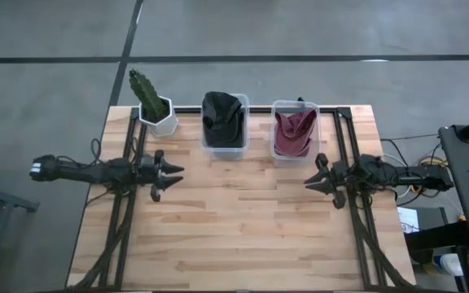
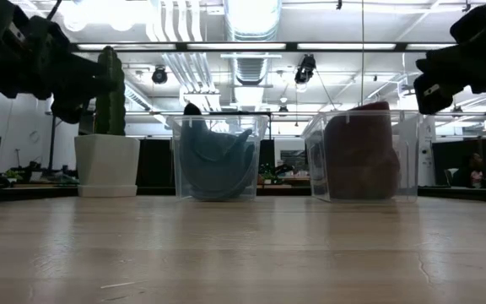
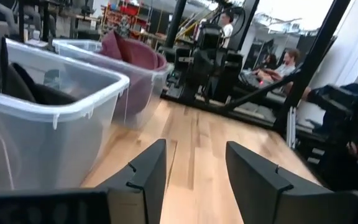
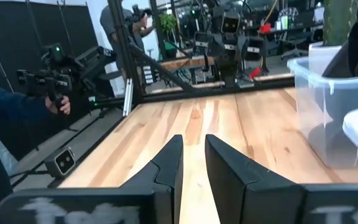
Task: Pick & Place hat
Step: Return to Home Position
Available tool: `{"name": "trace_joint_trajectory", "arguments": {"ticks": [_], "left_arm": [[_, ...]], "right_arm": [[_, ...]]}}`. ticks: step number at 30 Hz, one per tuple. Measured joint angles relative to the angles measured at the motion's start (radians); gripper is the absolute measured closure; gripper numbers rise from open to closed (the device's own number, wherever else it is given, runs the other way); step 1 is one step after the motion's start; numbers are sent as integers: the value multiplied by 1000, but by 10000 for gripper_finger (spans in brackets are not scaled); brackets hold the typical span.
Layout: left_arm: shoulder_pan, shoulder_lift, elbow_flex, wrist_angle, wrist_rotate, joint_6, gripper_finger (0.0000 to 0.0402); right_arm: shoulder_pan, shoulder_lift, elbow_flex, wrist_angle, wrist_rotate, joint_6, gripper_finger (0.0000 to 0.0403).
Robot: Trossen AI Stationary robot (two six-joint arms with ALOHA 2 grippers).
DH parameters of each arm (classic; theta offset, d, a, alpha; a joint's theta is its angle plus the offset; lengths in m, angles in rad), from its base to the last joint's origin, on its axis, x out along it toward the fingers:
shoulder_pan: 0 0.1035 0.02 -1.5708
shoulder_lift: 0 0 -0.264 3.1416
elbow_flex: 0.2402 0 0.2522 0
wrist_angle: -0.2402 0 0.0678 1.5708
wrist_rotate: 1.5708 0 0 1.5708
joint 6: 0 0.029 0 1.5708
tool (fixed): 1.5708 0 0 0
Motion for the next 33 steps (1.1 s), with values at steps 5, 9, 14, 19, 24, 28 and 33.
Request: {"name": "trace_joint_trajectory", "arguments": {"ticks": [5, 9, 14, 19, 24, 28, 33], "left_arm": [[0, 3, 0, -68, 0, 1, 243], [0, 7, -1, -121, 0, 1, 243], [0, 7, -1, -122, 0, 1, 243], [0, 8, -1, -60, 0, 52, 243], [0, 8, -2, 78, 0, 147, 243], [0, 7, -2, 70, 11, 167, 243], [0, 8, -2, -23, 11, 104, 243]], "right_arm": [[0, 1, 0, -22, 3, -11, 339], [0, 0, 0, -22, 3, -35, 339], [0, 0, 0, -21, 3, -42, 339], [0, 2, 0, -21, 3, -49, 339], [0, 2, 0, -19, 3, -49, 339], [0, 2, 0, -19, 3, -49, 339], [0, 2, 0, -19, 3, -49, 339]]}}
